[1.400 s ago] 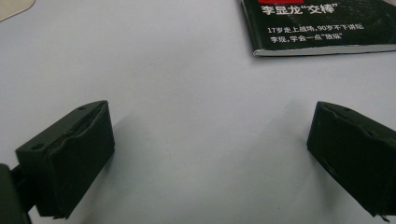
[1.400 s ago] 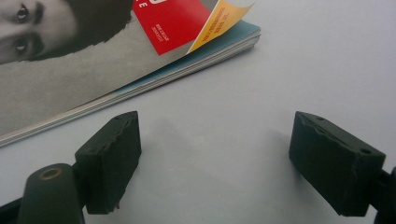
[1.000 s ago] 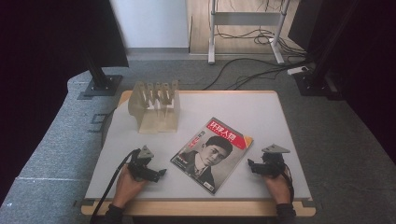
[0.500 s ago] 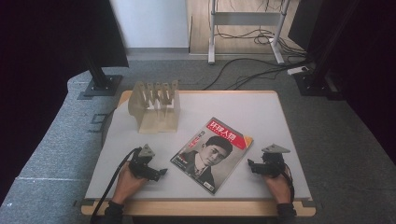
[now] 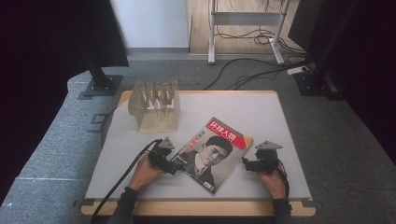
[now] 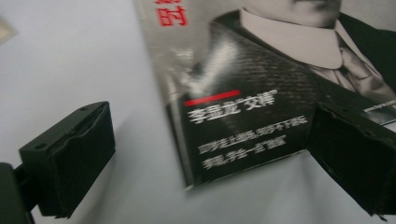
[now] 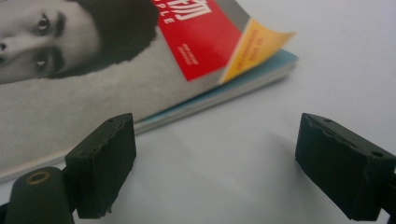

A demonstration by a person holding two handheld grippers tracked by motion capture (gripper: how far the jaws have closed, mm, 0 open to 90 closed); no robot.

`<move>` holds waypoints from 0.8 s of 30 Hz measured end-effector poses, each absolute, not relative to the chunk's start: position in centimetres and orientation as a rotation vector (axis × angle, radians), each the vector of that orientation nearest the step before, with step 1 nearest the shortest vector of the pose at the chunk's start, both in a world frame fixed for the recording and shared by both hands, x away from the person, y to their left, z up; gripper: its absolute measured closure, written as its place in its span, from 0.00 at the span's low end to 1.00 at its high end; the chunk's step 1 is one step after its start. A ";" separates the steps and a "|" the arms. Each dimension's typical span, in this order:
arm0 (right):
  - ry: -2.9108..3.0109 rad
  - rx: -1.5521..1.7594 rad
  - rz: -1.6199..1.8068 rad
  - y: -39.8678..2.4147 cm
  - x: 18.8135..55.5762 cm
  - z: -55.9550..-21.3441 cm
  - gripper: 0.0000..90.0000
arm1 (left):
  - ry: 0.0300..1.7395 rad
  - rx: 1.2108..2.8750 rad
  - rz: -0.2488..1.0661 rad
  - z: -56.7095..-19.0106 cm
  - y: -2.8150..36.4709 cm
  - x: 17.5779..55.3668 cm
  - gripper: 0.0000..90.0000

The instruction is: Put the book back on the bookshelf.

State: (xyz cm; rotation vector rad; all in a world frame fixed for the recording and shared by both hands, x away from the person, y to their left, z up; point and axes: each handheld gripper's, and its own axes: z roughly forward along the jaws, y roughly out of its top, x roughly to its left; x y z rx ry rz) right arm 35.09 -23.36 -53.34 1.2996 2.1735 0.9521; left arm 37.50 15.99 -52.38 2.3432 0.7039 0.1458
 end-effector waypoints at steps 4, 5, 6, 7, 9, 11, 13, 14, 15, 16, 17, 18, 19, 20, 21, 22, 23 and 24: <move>2.180 1.291 0.948 -23.0 35.2 -53.4 0.13 | 0.657 2.345 0.111 -52.3 15.3 36.5 0.00; 2.181 1.292 0.948 -23.0 35.3 -53.4 0.12 | 0.663 2.355 0.125 -52.3 15.0 36.2 0.00; 2.179 1.292 0.948 -22.9 35.3 -53.4 0.12 | 0.656 2.373 0.154 -52.4 14.8 35.9 0.00; 2.179 1.292 0.948 -22.9 35.3 -53.4 0.12 | 0.656 2.373 0.154 -52.4 14.8 35.9 0.00; 2.173 1.293 0.946 -22.9 35.3 -53.4 0.11 | 0.649 2.401 0.187 -52.4 14.4 35.2 0.00; 2.172 1.295 0.943 -22.9 35.4 -53.4 0.11 | 0.646 2.411 0.181 -52.3 14.3 34.7 0.00; 2.167 1.297 0.942 -22.9 35.5 -53.4 0.11 | 0.645 2.412 0.173 -52.2 14.2 34.4 0.00; 2.164 1.304 0.939 -23.0 35.7 -53.4 0.11 | 0.644 2.408 0.159 -52.2 14.2 34.1 0.00; 2.161 1.304 0.936 -23.0 35.8 -53.4 0.11 | 0.639 2.401 0.139 -52.2 14.3 33.6 0.00; 2.160 1.308 0.935 -23.1 36.0 -53.4 0.11 | 0.639 2.401 0.139 -52.2 14.3 33.6 0.00; 2.159 1.315 0.937 -23.1 36.1 -53.4 0.11 | 0.632 2.395 0.120 -52.2 14.4 33.2 0.00; 2.159 1.317 0.938 -23.2 36.2 -53.4 0.11 | 0.629 2.395 0.115 -52.2 14.4 32.9 0.00; 2.157 1.317 0.939 -23.2 36.3 -53.4 0.11 | 0.627 2.393 0.109 -52.2 14.3 32.7 0.00; 2.157 1.317 0.939 -23.2 36.3 -53.4 0.11 | 0.627 2.393 0.109 -52.2 14.3 32.7 0.00; 2.157 1.320 0.938 -23.2 36.4 -53.4 0.11 | 0.624 2.392 0.107 -52.2 14.3 32.5 0.00; 2.157 1.317 0.938 -23.2 36.6 -53.4 0.11 | 0.615 2.396 0.103 -52.1 14.3 32.1 0.00; 2.161 1.320 0.938 -23.2 36.7 -53.4 0.11 | 0.613 2.395 0.098 -52.1 14.2 31.9 0.00; 2.162 1.324 0.940 -23.3 36.8 -53.4 0.11 | 0.613 2.395 0.098 -52.1 14.2 31.9 0.00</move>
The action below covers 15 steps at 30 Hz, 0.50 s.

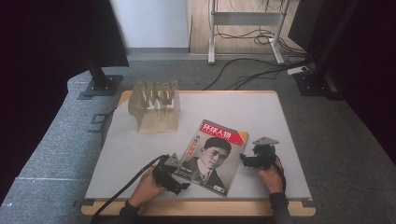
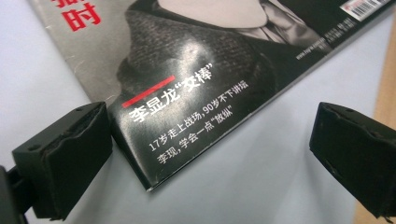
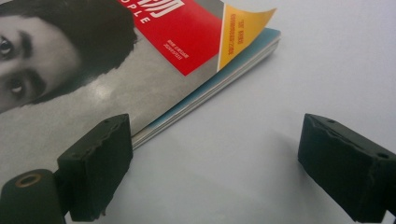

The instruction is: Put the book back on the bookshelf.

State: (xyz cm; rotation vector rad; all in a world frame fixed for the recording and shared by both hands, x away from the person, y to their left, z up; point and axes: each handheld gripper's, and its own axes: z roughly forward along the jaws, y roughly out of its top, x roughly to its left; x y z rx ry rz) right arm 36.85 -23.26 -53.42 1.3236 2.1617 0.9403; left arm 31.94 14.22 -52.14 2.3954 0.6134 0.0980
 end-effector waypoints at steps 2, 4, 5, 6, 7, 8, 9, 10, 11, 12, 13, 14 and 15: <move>2.164 1.324 0.942 -23.3 37.0 -53.4 0.11 | 0.607 2.396 0.090 -52.1 14.1 31.6 0.00; 2.165 1.333 0.946 -23.4 37.5 -53.4 0.11 | 0.603 2.388 0.074 -52.1 14.0 31.1 0.00; 2.168 1.334 0.946 -23.4 37.6 -53.4 0.11 | 0.603 2.388 0.074 -52.1 14.0 31.1 0.00; 2.167 1.340 0.946 -23.4 37.8 -53.4 0.11 | 0.598 2.385 0.074 -52.2 13.9 30.7 0.00; 2.168 1.337 0.947 -23.4 38.0 -53.4 0.11 | 0.590 2.390 0.079 -52.2 13.8 30.6 0.00; 2.167 1.340 0.947 -23.4 38.1 -53.4 0.11 | 0.583 2.395 0.082 -52.2 13.8 30.5 0.00; 2.169 1.340 0.948 -23.4 38.2 -53.4 0.10 | 0.580 2.395 0.077 -52.1 13.9 30.5 0.00; 2.171 1.339 0.949 -23.4 38.2 -53.4 0.10 | 0.581 2.388 0.078 -52.0 14.0 30.6 0.00; 2.172 1.337 0.950 -23.4 38.2 -53.5 0.11 | 0.581 2.388 0.078 -52.0 14.0 30.6 0.00; 2.173 1.336 0.952 -23.5 38.2 -53.5 0.11 | 0.591 2.381 0.125 -51.9 14.1 30.6 0.00; 2.173 1.335 0.953 -23.5 38.2 -53.5 0.11 | 0.607 2.377 0.195 -51.8 14.3 30.7 0.00; 2.174 1.335 0.953 -23.5 38.2 -53.5 0.11 | 0.642 2.367 0.294 -51.5 14.9 31.0 0.00; 2.175 1.334 0.953 -23.5 38.2 -53.5 0.11 | 0.642 2.367 0.294 -51.5 14.9 31.0 0.00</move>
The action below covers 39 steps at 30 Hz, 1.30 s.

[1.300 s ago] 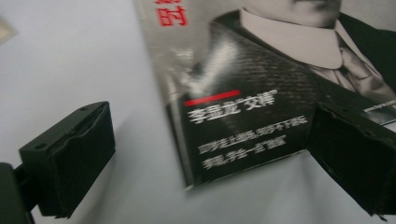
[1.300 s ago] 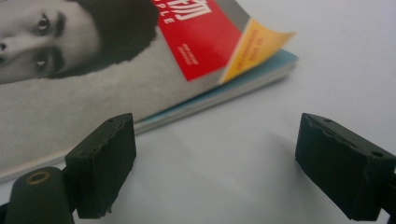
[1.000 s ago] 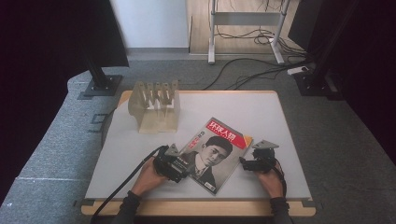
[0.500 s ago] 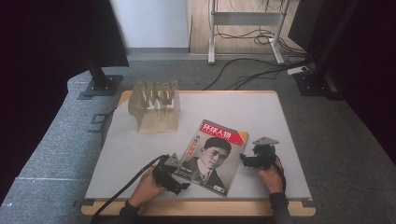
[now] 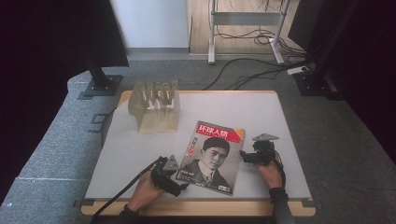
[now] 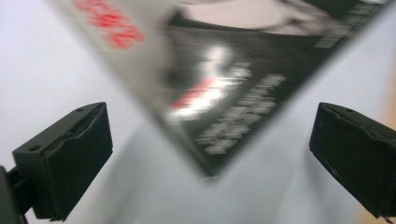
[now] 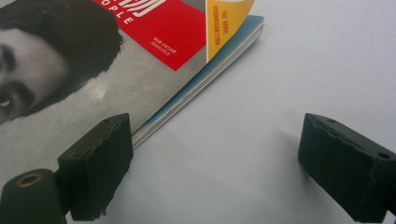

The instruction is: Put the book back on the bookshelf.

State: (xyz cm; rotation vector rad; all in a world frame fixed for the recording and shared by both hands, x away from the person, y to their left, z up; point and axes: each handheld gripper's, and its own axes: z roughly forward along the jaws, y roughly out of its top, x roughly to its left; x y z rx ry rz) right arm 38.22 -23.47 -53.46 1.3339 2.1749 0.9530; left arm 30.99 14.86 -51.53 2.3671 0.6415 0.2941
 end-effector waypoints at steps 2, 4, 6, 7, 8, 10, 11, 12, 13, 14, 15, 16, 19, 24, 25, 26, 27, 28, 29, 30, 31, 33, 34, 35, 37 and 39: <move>2.177 1.332 0.953 -23.5 38.2 -53.5 0.10 | 0.673 2.344 0.293 -51.6 15.5 31.3 0.00; 2.180 1.329 0.953 -23.5 38.3 -53.5 0.10 | 0.719 2.339 0.308 -52.2 15.9 31.8 0.00; 2.181 1.328 0.953 -23.5 38.3 -53.5 0.10 | 0.732 2.344 0.288 -52.7 15.9 32.1 0.00; 2.181 1.328 0.953 -23.5 38.3 -53.5 0.10 | 0.732 2.344 0.288 -52.7 15.9 32.1 0.00; 2.181 1.328 0.954 -23.5 38.3 -53.5 0.10 | 0.736 2.337 0.265 -52.8 16.0 32.3 0.00; 2.184 1.326 0.958 -23.5 38.3 -53.5 0.10 | 0.730 2.337 0.265 -52.8 16.0 32.3 0.00; 2.186 1.324 0.959 -23.6 38.3 -53.5 0.11 | 0.730 2.337 0.265 -52.8 16.0 32.3 0.00; 2.189 1.322 0.959 -23.6 38.3 -53.5 0.11 | 0.732 2.336 0.264 -52.9 16.0 32.3 0.00; 2.193 1.321 0.958 -23.6 38.3 -53.4 0.11 | 0.731 2.337 0.264 -52.9 16.0 32.3 0.00; 2.200 1.321 0.954 -23.6 38.3 -53.3 0.12 | 0.732 2.336 0.264 -52.9 16.0 32.3 0.00; 2.200 1.321 0.954 -23.6 38.3 -53.3 0.12 | 0.732 2.336 0.264 -52.9 16.0 32.3 0.00; 2.212 1.320 0.944 -23.6 38.4 -53.0 0.14 | 0.732 2.336 0.264 -52.9 16.0 32.3 0.00; 2.214 1.303 0.952 -23.5 38.6 -52.2 0.14 | 0.730 2.337 0.265 -52.9 16.0 32.3 0.00; 2.256 1.289 0.966 -22.7 39.7 -51.7 0.14 | 0.730 2.337 0.265 -52.9 16.0 32.3 0.00; 2.268 1.287 0.964 -22.5 40.0 -51.9 0.14 | 0.730 2.337 0.265 -52.9 16.0 32.3 0.00; 2.280 1.288 0.968 -22.4 40.4 -52.0 0.14 | 0.731 2.336 0.265 -52.9 16.0 32.3 0.00; 2.291 1.296 0.969 -22.3 40.7 -52.1 0.14 | 0.730 2.337 0.264 -52.9 16.0 32.3 0.00; 2.291 1.296 0.969 -22.3 40.7 -52.1 0.14 | 0.730 2.337 0.264 -52.9 16.0 32.3 0.00; 2.296 1.296 0.968 -22.0 41.4 -52.3 0.14 | 0.731 2.336 0.264 -52.9 16.0 32.3 0.00; 2.296 1.302 0.966 -22.0 41.7 -52.3 0.14 | 0.731 2.336 0.264 -52.9 16.0 32.3 0.00; 2.296 1.302 0.966 -22.0 41.7 -52.3 0.14 | 0.731 2.336 0.264 -52.9 16.0 32.3 0.00; 2.296 1.319 0.958 -21.8 42.8 -52.4 0.15 | 0.731 2.336 0.264 -52.9 16.0 32.3 0.00; 2.294 1.328 0.952 -21.8 43.1 -52.4 0.15 | 0.730 2.336 0.264 -52.9 16.0 32.3 0.00; 2.294 1.331 0.951 -21.8 43.5 -52.5 0.15 | 0.730 2.336 0.264 -52.9 16.0 32.3 0.00; 2.291 1.343 0.964 -21.9 44.0 -52.6 0.15 | 0.730 2.336 0.264 -52.9 16.0 32.3 0.00; 2.278 1.353 0.977 -21.9 44.4 -52.7 0.16 | 0.730 2.337 0.264 -52.9 16.0 32.3 0.00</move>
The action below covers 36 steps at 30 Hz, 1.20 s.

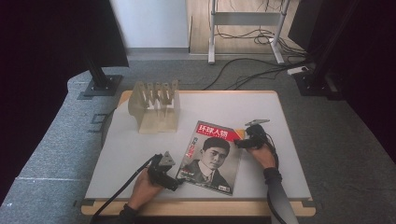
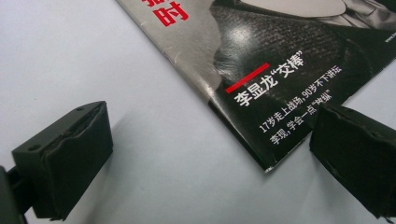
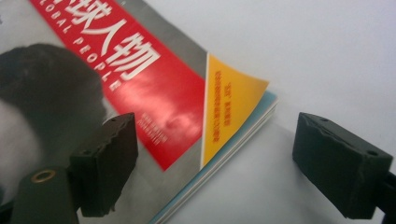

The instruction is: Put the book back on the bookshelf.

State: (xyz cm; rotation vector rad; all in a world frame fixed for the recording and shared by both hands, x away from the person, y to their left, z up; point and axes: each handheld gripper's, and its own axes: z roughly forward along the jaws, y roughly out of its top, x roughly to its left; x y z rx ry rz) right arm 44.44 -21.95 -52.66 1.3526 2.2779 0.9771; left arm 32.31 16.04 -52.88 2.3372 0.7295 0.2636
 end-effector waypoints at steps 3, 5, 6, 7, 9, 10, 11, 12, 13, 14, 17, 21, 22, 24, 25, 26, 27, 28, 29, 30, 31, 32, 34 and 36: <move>2.275 1.352 0.984 -21.9 44.7 -52.7 0.16 | 0.730 2.337 0.264 -52.9 16.0 32.3 0.00; 2.264 1.363 1.011 -21.9 44.9 -52.7 0.18 | 0.730 2.337 0.264 -52.9 16.0 32.3 0.00; 2.256 1.375 1.035 -22.0 45.0 -52.7 0.20 | 0.729 2.337 0.263 -52.9 16.0 32.3 0.00; 2.256 1.375 1.035 -22.0 45.0 -52.7 0.20 | 0.729 2.337 0.263 -52.9 16.0 32.3 0.00; 2.254 1.405 1.118 -22.3 45.0 -52.7 0.26 | 0.731 2.336 0.263 -52.9 16.0 32.3 0.00; 2.253 1.416 1.139 -22.3 45.0 -52.7 0.26 | 0.730 2.337 0.263 -52.9 16.0 32.3 0.00; 2.250 1.420 1.132 -22.3 45.1 -52.7 0.27 | 0.729 2.337 0.263 -52.9 16.0 32.3 0.00; 2.250 1.420 1.132 -22.3 45.1 -52.7 0.27 | 0.729 2.337 0.263 -52.9 16.0 32.3 0.00; 2.246 1.424 1.117 -22.2 45.1 -52.6 0.29 | 0.731 2.336 0.263 -52.9 16.0 32.3 0.00; 2.246 1.424 1.117 -22.2 45.1 -52.6 0.29 | 0.729 2.337 0.263 -52.9 16.0 32.3 0.00; 2.239 1.449 1.127 -22.4 45.4 -52.5 0.34 | 0.729 2.337 0.263 -52.9 16.0 32.3 0.00; 2.236 1.453 1.126 -22.1 45.9 -52.5 0.38 | 0.729 2.337 0.263 -52.9 16.0 32.3 0.00; 2.232 1.456 1.120 -22.0 46.0 -52.5 0.39 | 0.729 2.337 0.263 -52.9 16.0 32.3 0.00; 2.222 1.461 1.106 -21.8 46.1 -52.4 0.45 | 0.729 2.337 0.264 -52.9 16.0 32.3 0.00; 2.218 1.466 1.098 -21.8 46.1 -52.4 0.48 | 0.729 2.337 0.264 -52.9 16.0 32.3 0.00; 2.208 1.473 1.097 -21.9 46.1 -52.4 0.51 | 0.729 2.337 0.264 -52.9 16.0 32.3 0.00; 2.202 1.485 1.094 -22.0 46.1 -52.3 0.54 | 0.729 2.337 0.264 -52.9 16.0 32.3 0.00; 2.195 1.497 1.097 -22.1 46.1 -52.3 0.57 | 0.729 2.337 0.264 -52.9 16.0 32.3 0.00; 2.192 1.505 1.101 -22.2 46.1 -52.3 0.60 | 0.729 2.337 0.263 -52.9 16.0 32.3 0.00; 2.186 1.512 1.104 -22.3 46.0 -52.3 0.62 | 0.729 2.337 0.263 -52.9 16.0 32.3 0.00; 2.179 1.515 1.106 -22.3 46.0 -52.3 0.65 | 0.728 2.337 0.263 -52.9 16.0 32.3 0.00; 2.179 1.515 1.106 -22.3 46.0 -52.3 0.65 | 0.728 2.337 0.263 -52.9 16.0 32.3 0.00; 2.165 1.511 1.110 -22.3 46.0 -52.2 0.74 | 0.728 2.337 0.263 -52.9 16.0 32.3 0.00; 2.167 1.506 1.145 -22.3 46.0 -52.1 0.78 | 0.729 2.337 0.263 -52.9 16.0 32.3 0.00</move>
